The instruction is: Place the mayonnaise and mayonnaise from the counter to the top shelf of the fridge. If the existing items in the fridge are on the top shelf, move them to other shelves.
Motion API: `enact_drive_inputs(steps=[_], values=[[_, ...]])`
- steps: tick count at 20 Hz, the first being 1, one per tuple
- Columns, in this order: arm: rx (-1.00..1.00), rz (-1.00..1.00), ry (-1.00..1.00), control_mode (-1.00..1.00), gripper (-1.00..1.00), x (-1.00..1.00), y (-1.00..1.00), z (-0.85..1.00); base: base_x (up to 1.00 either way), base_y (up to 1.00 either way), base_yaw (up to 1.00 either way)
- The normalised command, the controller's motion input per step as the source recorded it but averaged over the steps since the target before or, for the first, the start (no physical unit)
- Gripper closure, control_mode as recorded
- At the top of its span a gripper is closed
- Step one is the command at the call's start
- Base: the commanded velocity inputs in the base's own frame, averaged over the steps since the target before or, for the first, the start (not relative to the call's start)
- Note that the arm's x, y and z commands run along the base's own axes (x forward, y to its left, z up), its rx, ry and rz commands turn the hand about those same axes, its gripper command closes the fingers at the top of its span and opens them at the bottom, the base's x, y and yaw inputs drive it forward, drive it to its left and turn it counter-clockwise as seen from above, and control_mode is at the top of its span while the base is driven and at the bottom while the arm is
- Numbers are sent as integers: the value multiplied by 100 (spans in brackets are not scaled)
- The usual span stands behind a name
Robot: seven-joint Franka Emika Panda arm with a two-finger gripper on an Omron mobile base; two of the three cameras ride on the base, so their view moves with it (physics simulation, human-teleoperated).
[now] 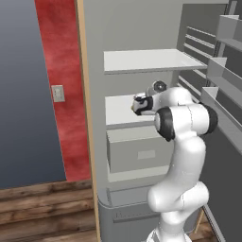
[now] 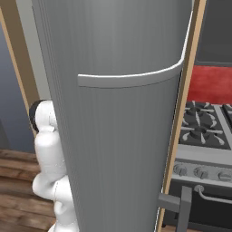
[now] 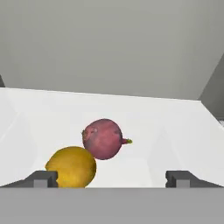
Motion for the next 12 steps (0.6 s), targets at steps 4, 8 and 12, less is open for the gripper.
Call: enact_drive_inputs(steps=[4,8,12], values=[[0,0,-17,-100,-100,-100,0,91,0,0,0],[0,0,-5,-100,-100,-100,0,100,0,0,0],[0,0,0,-100,-100,-100,0,98,0,0,0]])
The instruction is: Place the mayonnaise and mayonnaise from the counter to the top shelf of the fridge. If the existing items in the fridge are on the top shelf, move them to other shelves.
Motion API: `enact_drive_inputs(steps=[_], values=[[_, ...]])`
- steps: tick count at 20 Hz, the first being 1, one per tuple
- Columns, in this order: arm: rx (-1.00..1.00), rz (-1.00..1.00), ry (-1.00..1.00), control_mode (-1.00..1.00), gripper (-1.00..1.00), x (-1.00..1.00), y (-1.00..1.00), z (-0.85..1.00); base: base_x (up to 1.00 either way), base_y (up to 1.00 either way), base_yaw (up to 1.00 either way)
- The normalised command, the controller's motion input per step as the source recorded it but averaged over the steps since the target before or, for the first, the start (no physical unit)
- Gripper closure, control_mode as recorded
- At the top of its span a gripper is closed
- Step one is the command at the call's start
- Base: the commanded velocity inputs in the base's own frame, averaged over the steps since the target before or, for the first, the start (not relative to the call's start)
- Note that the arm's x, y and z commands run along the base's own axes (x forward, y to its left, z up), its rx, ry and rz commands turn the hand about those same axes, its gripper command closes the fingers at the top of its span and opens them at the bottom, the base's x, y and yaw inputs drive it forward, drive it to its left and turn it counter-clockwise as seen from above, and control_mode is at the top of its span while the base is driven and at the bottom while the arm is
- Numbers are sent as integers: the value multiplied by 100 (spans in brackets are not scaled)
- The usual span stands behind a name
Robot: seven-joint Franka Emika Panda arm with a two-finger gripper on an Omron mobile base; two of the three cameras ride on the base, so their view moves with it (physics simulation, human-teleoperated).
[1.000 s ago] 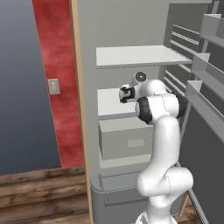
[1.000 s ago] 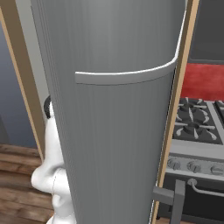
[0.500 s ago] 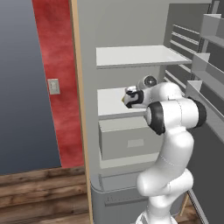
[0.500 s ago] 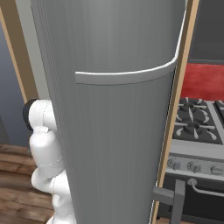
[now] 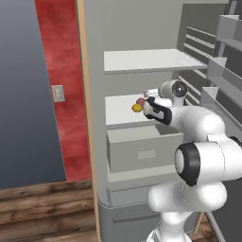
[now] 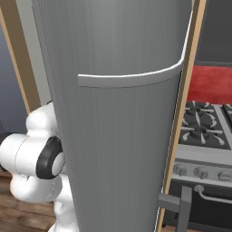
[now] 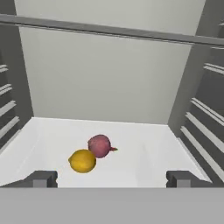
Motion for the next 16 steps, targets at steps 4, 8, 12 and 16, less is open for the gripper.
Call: enact_drive_inputs(steps=[4,8,12,16], values=[[3,0,0,-100,-100,-100,0,85,0,0,0],[2,0,0,-100,-100,-100,0,59,0,0,0],[1,0,3,-100,-100,-100,0,40,0,0,0],[0,0,13,-100,-100,-100,0,31,0,0,0]])
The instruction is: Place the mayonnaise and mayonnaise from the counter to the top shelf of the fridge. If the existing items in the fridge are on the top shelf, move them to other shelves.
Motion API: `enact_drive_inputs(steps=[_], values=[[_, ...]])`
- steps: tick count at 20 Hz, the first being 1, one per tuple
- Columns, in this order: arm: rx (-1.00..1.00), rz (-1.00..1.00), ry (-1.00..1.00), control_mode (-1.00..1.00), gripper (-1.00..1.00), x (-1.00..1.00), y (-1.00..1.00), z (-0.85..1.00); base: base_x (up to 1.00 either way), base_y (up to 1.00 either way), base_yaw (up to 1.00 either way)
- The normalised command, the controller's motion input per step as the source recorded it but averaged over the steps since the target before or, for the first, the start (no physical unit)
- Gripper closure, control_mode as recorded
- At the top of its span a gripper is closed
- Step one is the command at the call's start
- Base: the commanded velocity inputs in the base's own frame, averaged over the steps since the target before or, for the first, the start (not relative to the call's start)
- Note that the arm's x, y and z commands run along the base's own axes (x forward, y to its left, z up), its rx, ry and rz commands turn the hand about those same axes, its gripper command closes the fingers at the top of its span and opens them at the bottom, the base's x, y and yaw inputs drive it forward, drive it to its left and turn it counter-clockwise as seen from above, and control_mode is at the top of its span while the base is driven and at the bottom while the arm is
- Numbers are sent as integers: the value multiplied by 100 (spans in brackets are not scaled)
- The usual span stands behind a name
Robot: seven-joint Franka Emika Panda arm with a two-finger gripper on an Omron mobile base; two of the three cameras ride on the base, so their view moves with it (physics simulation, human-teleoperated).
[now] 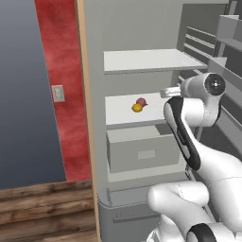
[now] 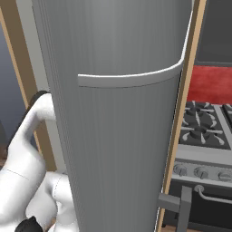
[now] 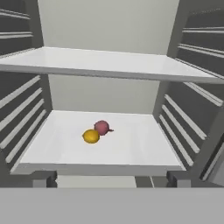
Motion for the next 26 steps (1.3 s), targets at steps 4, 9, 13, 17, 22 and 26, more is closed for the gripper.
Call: enact_drive_inputs(steps=[4,9,13,17,22,26], values=[[0,0,16,-100,-100,-100,0,29,0,0,0],[0,0,20,-100,-100,-100,3,30,0,0,0],[0,0,24,-100,-100,-100,21,26,0,0,0],[0,-2,22,-100,-100,-100,53,6,0,0,0],[2,-13,3,-100,-100,-100,35,0,0,0,0],[2,-3,-21,-100,-100,-89,0,0,0,0,0]])
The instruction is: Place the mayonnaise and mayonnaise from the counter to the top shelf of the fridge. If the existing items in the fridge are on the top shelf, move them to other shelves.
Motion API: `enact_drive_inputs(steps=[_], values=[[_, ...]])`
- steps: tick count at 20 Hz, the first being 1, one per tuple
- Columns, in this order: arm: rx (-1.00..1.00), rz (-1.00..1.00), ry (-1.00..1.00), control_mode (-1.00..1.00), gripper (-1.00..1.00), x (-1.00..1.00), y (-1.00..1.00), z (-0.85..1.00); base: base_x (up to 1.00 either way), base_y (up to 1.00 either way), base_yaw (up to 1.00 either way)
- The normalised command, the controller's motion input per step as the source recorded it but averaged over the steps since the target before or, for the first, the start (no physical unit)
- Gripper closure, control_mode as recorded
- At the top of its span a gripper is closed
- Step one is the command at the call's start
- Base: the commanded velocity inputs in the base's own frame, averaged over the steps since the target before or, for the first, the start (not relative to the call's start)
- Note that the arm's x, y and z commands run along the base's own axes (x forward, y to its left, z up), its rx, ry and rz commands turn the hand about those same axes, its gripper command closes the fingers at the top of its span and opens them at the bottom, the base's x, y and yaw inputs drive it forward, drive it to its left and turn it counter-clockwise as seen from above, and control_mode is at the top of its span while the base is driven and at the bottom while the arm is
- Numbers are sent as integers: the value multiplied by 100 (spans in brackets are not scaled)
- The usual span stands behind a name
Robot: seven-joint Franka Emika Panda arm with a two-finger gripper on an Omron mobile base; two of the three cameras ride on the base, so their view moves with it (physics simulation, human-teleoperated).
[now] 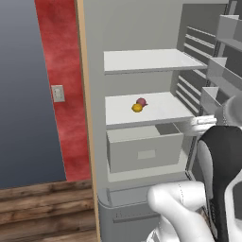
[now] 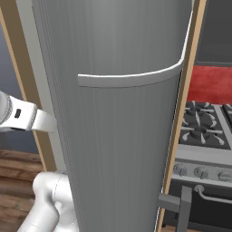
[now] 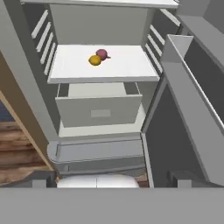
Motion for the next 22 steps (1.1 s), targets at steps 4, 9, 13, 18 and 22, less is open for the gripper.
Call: enact_drive_inputs(steps=[4,9,13,18,22], values=[[1,0,-5,-100,-100,-19,0,0,0,0,0],[0,0,0,-100,-100,0,0,0,0,0,0],[0,0,0,100,-100,-41,0,0,-19,0,0],[0,0,0,100,-100,0,0,0,-89,1,0],[0,0,0,100,-100,0,0,0,-99,1,-21]])
